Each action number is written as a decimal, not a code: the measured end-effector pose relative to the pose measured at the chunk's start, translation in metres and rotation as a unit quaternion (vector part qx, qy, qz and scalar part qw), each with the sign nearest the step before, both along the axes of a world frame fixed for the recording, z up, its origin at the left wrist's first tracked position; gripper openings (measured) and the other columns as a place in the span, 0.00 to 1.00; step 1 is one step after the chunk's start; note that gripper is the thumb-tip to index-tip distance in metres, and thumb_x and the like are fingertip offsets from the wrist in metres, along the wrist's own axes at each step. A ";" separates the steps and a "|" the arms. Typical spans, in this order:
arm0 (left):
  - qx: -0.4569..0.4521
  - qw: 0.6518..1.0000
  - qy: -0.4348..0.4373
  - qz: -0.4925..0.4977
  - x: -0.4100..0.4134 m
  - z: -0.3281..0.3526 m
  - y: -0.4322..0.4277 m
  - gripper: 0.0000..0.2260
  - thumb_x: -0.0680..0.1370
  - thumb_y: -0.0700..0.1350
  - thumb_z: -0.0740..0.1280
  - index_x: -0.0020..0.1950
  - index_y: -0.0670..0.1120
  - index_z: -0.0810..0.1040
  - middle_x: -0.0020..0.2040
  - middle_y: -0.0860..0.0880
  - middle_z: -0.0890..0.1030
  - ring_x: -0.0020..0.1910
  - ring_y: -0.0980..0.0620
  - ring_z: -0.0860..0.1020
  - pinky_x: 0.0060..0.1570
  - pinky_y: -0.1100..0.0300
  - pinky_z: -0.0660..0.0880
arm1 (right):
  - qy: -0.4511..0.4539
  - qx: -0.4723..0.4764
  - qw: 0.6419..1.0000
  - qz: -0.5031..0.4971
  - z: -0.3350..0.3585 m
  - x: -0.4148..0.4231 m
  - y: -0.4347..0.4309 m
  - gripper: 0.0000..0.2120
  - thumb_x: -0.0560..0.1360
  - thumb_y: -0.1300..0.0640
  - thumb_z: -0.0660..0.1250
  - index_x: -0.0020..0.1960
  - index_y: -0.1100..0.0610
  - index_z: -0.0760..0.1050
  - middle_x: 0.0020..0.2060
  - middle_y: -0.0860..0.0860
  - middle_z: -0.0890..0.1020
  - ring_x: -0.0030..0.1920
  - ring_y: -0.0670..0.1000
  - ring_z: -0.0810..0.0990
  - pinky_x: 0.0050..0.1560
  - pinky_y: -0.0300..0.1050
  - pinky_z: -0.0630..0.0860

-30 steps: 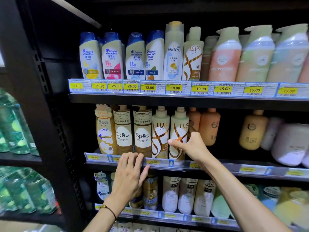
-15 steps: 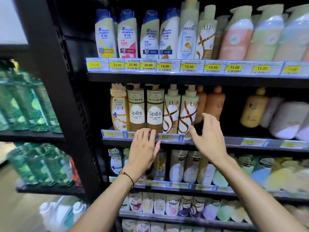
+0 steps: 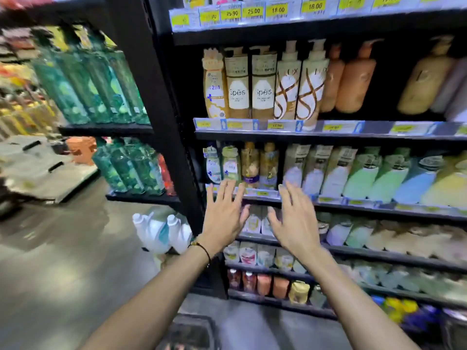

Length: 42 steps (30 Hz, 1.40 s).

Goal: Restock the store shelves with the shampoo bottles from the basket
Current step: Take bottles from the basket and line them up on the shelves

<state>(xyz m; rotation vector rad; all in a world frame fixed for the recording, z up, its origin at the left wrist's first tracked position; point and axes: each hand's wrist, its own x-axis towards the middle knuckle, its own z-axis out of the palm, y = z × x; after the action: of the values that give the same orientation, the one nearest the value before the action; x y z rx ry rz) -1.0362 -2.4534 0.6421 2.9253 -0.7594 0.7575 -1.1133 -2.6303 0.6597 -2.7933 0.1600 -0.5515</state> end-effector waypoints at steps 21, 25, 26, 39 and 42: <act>0.027 0.984 0.178 0.011 -0.063 -0.143 0.329 0.28 0.81 0.55 0.60 0.79 0.44 0.63 0.70 0.43 0.74 0.69 0.41 0.71 0.67 0.42 0.69 | 0.183 -0.008 0.982 0.051 -0.135 -0.037 0.306 0.30 0.82 0.48 0.59 0.80 0.59 0.59 0.78 0.58 0.64 0.79 0.59 0.60 0.76 0.55 0.59; 0.028 0.975 0.219 0.014 -0.046 -0.158 0.392 0.28 0.82 0.56 0.59 0.79 0.45 0.64 0.73 0.44 0.72 0.73 0.41 0.68 0.70 0.39 0.65 | 0.211 -0.006 0.976 0.051 -0.154 -0.027 0.373 0.32 0.82 0.49 0.59 0.82 0.56 0.55 0.79 0.58 0.62 0.80 0.58 0.58 0.77 0.54 0.59; 0.032 0.974 0.223 0.010 -0.041 -0.161 0.405 0.27 0.81 0.57 0.58 0.78 0.45 0.65 0.72 0.44 0.72 0.73 0.41 0.69 0.70 0.38 0.65 | 0.217 -0.003 0.975 0.047 -0.159 -0.024 0.385 0.31 0.82 0.49 0.59 0.82 0.56 0.56 0.79 0.58 0.62 0.80 0.58 0.58 0.77 0.54 0.59; 0.120 0.933 0.339 0.017 -0.018 -0.268 0.462 0.26 0.84 0.58 0.53 0.79 0.46 0.60 0.78 0.43 0.65 0.78 0.41 0.61 0.76 0.35 0.55 | 0.326 0.046 0.944 0.026 -0.287 -0.006 0.430 0.28 0.83 0.49 0.57 0.80 0.56 0.59 0.77 0.57 0.65 0.78 0.58 0.60 0.74 0.56 0.64; 0.124 0.919 0.374 0.012 -0.022 -0.308 0.466 0.26 0.84 0.59 0.54 0.79 0.47 0.61 0.78 0.45 0.66 0.77 0.42 0.62 0.74 0.37 0.59 | 0.366 0.070 0.927 0.029 -0.332 -0.003 0.435 0.29 0.83 0.49 0.57 0.81 0.56 0.57 0.78 0.58 0.63 0.78 0.59 0.60 0.75 0.58 0.64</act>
<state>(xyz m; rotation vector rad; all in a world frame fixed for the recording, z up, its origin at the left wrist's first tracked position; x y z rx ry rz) -1.0579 -1.9870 0.3338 3.0428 -0.7562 -0.5000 -1.1159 -2.1955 0.3277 -2.7040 0.2539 0.5229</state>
